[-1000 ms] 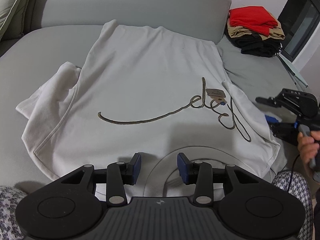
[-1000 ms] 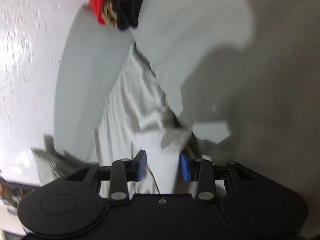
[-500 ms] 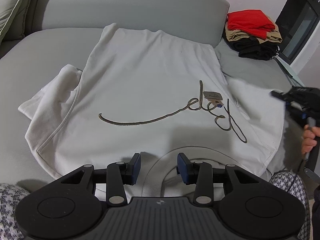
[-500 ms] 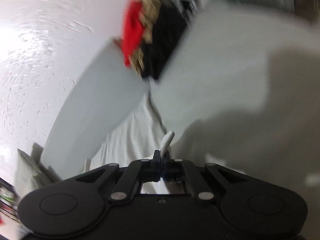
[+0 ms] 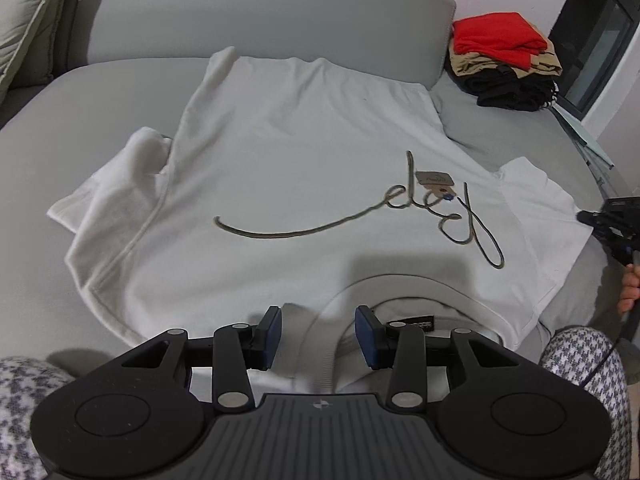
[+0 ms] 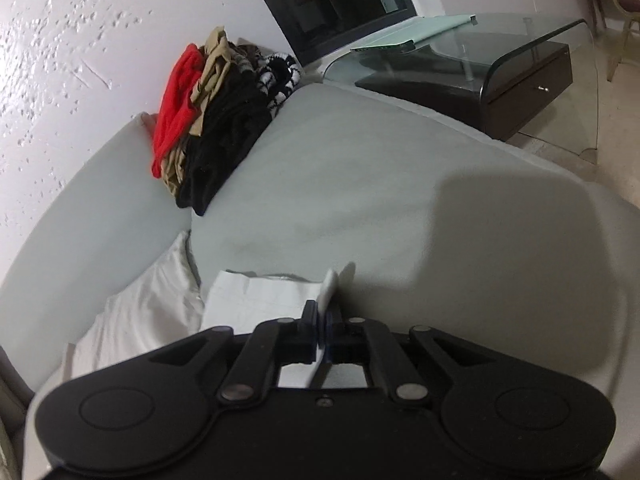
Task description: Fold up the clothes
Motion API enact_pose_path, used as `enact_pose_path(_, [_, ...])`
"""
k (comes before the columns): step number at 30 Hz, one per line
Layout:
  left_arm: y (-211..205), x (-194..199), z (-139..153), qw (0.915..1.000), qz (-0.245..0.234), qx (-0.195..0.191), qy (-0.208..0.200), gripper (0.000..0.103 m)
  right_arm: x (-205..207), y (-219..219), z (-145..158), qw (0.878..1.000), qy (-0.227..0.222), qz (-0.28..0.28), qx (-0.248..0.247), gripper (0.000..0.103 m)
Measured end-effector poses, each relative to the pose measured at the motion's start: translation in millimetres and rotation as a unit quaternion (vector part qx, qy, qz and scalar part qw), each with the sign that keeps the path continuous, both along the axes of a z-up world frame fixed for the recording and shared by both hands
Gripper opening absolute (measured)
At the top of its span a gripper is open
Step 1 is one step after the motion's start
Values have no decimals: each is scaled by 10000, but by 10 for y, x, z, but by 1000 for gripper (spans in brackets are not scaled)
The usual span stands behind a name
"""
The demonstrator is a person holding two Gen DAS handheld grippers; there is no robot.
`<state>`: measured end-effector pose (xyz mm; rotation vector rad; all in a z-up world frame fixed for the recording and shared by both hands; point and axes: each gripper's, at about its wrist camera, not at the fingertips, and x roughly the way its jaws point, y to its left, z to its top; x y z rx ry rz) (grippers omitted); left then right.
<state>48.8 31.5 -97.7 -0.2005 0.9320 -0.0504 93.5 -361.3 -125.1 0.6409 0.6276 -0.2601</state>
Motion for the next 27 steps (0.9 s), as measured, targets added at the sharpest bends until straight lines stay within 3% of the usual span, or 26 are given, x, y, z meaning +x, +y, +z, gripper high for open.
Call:
enact_pose_path(6, [144, -52, 44, 9998, 147, 128, -104, 40, -217, -31, 145, 9994, -90, 33, 337, 19])
enact_pose_path(9, [215, -42, 5, 9995, 297, 43, -28, 40, -286, 133, 183, 9966, -66, 705, 427, 20])
enact_pose_path(13, [195, -21, -1, 9995, 310, 96, -46, 40, -84, 503, 62, 9832, 155, 1690, 669, 20])
enact_pose_path(17, [142, 49, 36, 9987, 225, 394, -226, 40, 238, 786, -204, 9753, 612, 1930, 887, 18])
enact_pose_path(19, [150, 109, 32, 9978, 245, 536, -299, 40, 373, 864, -331, 9769, 1008, 1814, 506, 16])
enact_pose_path(20, [165, 135, 15, 9975, 272, 588, -268, 40, 401, 878, -377, 9774, 1281, 1678, 128, 0])
enact_pose_path(21, [180, 158, -4, 9973, 299, 634, -224, 40, 390, 863, -401, 9772, 1493, 1492, -217, 0])
enact_pose_path(24, [192, 176, -121, 9986, 184, 484, 66, 37, 280, 779, -330, 9792, 1538, 1206, -551, 0])
enact_pose_path(27, [81, 104, -169, 9970, -112, 762, 59, 38, 206, 817, -228, 9772, 1577, 1174, -806, 0])
